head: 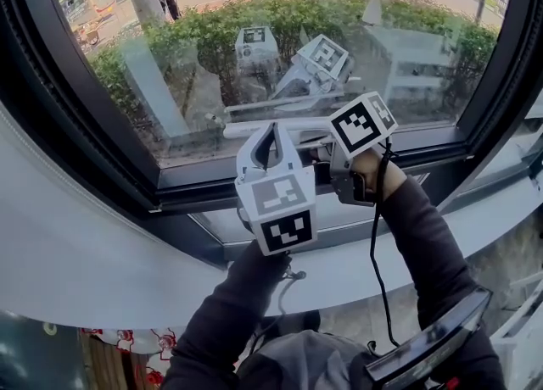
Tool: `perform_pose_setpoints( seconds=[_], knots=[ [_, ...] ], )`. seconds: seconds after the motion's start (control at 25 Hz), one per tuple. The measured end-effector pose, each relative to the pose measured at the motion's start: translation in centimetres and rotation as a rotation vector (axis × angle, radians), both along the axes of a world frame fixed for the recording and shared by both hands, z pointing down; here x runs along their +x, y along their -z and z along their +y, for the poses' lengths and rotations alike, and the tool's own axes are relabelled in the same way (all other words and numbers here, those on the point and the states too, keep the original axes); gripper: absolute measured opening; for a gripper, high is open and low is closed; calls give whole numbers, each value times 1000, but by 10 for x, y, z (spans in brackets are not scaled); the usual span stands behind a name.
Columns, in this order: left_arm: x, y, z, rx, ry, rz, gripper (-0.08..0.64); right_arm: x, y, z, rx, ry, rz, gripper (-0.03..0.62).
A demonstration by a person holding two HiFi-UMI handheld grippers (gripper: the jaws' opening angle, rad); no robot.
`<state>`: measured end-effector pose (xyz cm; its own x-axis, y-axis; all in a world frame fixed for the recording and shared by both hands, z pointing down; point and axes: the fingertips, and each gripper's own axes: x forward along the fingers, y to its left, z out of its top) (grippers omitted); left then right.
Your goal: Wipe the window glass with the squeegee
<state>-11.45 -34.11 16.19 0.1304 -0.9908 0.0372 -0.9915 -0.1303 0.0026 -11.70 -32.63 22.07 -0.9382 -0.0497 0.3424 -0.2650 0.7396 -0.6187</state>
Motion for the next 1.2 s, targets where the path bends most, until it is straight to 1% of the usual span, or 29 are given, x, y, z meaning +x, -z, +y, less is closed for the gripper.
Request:
perform_pose_setpoints(
  seconds=[0.36, 0.48, 0.6, 0.84, 1.0, 1.2],
  knots=[
    [-7, -19, 7, -43, -2, 33, -5, -4, -16, 8, 2, -12, 33, 26],
    [-20, -23, 10, -47, -4, 43, -5, -16, -20, 9, 3, -26, 39, 26],
    [-35, -21, 15, -27, -3, 52, -5, -30, -17, 12, 24, -33, 40, 26],
    [-58, 18, 37, 46, 3, 86, -5, -51, 26, 31, 99, -5, -3, 26],
    [-75, 61, 48, 137, 0, 86, -5, -69, 68, 37, 186, 5, -11, 26],
    [-95, 111, 59, 258, 11, 58, -5, -92, 119, 42, 308, 16, -35, 26]
  ],
)
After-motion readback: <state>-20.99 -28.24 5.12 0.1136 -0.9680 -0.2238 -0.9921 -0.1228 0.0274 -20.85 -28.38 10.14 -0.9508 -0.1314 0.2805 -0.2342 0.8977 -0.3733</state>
